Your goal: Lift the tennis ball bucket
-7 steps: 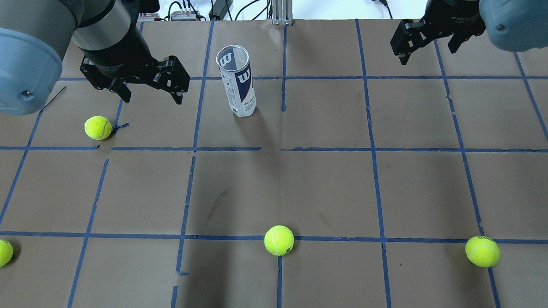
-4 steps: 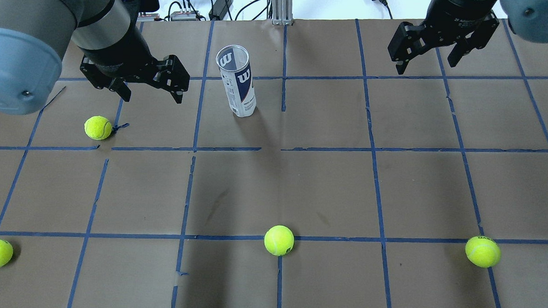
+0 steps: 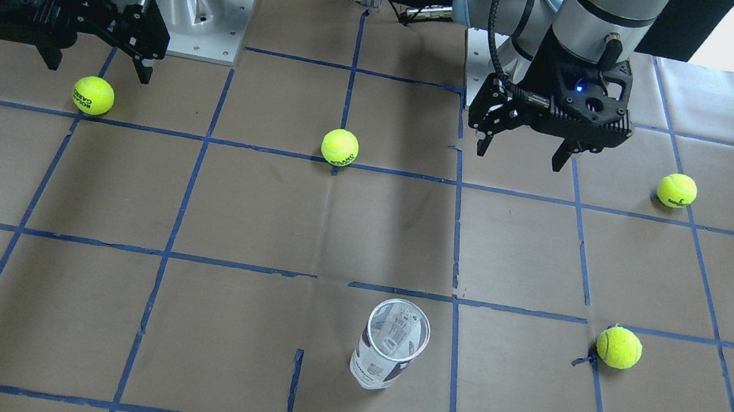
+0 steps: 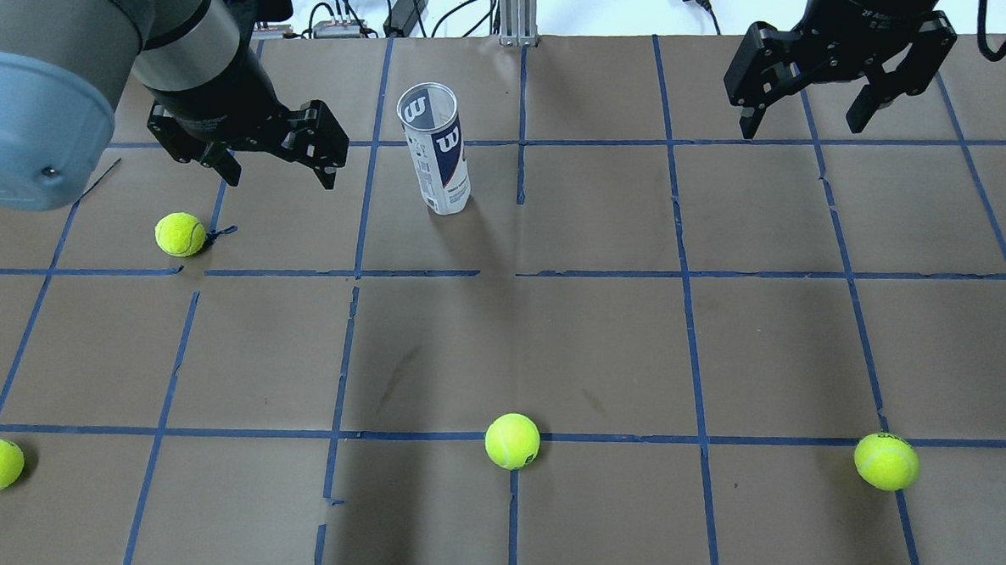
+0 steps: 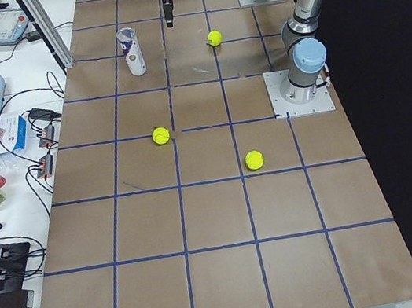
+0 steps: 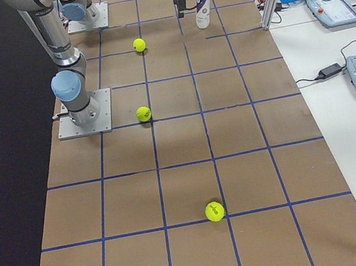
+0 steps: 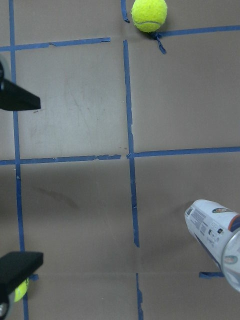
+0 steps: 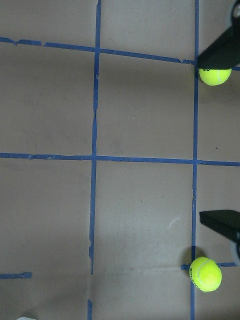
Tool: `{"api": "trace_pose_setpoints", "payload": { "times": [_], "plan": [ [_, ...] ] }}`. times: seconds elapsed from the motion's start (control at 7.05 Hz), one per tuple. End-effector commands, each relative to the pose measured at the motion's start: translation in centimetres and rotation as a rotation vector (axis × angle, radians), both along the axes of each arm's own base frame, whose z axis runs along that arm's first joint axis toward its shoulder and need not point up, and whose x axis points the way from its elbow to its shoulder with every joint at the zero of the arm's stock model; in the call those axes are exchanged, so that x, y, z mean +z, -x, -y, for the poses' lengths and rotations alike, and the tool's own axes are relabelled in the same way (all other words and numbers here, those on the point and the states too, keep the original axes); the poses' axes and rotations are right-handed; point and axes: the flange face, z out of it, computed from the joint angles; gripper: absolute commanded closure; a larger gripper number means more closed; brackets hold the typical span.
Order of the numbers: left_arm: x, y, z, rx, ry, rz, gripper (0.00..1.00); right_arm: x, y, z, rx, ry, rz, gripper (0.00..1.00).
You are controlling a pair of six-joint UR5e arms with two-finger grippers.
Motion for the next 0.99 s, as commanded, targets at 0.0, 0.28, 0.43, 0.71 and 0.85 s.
{"api": "trace_pose_setpoints", "payload": {
  "times": [0.0,0.28,0.43,0.71,0.85],
  "plan": [
    [0.12,-0.07,0.0,0.0,0.003,0.0,0.0,0.11,-0.11,-0.31,-0.007,-0.006,0.006,0.0],
    [0.81,-0.08,0.13,0.0,0.016,0.001,0.0,0.12,-0.02,-0.29,-0.008,-0.006,0.004,0.0],
    [0.89,-0.08,0.14,0.0,0.018,0.001,0.0,0.11,-0.12,-0.31,-0.007,-0.006,0.007,0.0],
    [0.97,-0.14,0.18,0.002,0.019,-0.001,0.0,0.19,0.13,-0.25,-0.01,-0.004,0.006,0.0],
    [0.97,-0.14,0.18,0.002,0.019,-0.001,0.0,0.26,0.33,-0.2,-0.013,-0.003,0.001,0.0]
  ]
}}
